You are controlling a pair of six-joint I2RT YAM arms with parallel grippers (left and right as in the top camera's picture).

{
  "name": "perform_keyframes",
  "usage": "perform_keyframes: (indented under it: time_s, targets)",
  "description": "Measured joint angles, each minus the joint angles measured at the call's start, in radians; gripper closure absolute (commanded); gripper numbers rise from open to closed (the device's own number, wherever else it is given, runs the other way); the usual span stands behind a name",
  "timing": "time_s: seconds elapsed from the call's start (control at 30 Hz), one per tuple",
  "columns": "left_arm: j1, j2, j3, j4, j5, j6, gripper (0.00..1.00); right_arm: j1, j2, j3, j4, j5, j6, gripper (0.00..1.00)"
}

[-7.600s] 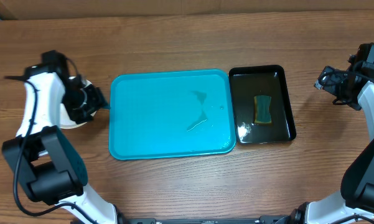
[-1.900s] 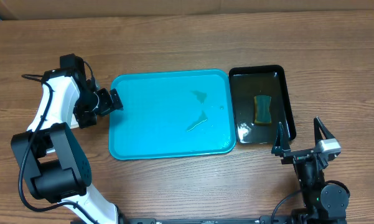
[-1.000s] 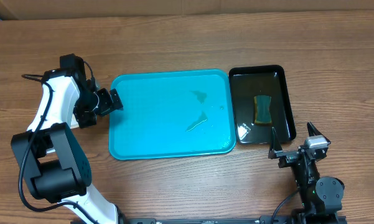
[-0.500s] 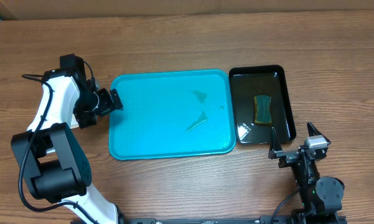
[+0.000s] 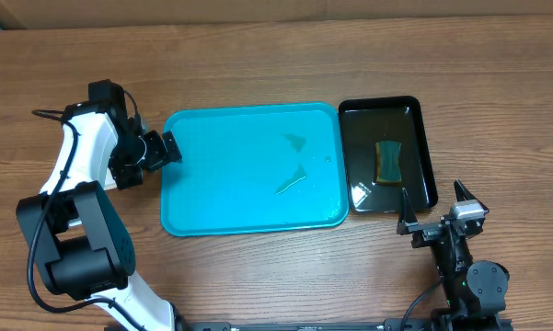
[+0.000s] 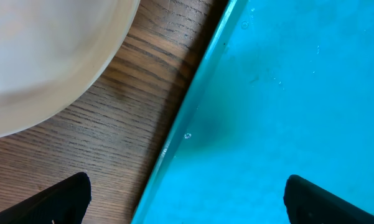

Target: Clean dirty plates on tray and stack at the side

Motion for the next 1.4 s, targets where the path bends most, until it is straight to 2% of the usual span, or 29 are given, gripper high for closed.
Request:
perform_keyframes:
  time_s: [0.43,0.57,0.77,1.1,1.4]
  targets:
    - [-0.012,-0.004,0.0,0.0,0.0,0.0,0.0,0.0,0.0,0.0,0.0,0.0,0.0,0.0]
    - [-0.037,-0.057,-0.002,0.0,0.0,0.0,0.0,0.0,0.0,0.0,0.0,0.0,0.0,0.0]
    - [-0.057,-0.267,-0.006,0.0,0.001,0.0,0.0,0.0,0.0,0.0,0.0,0.0,0.0,0.0]
    - [-0.071,-0.742,-0.006,0.003,0.003,0.0,0.0,-0.003,0.0,0.0,0.0,0.0,0.0,0.0]
    - [-0.245,-1.05,-0.062,0.001,-0.038,0.013,0.0,-0.004,0.0,0.0,0.0,0.0,0.0,0.0]
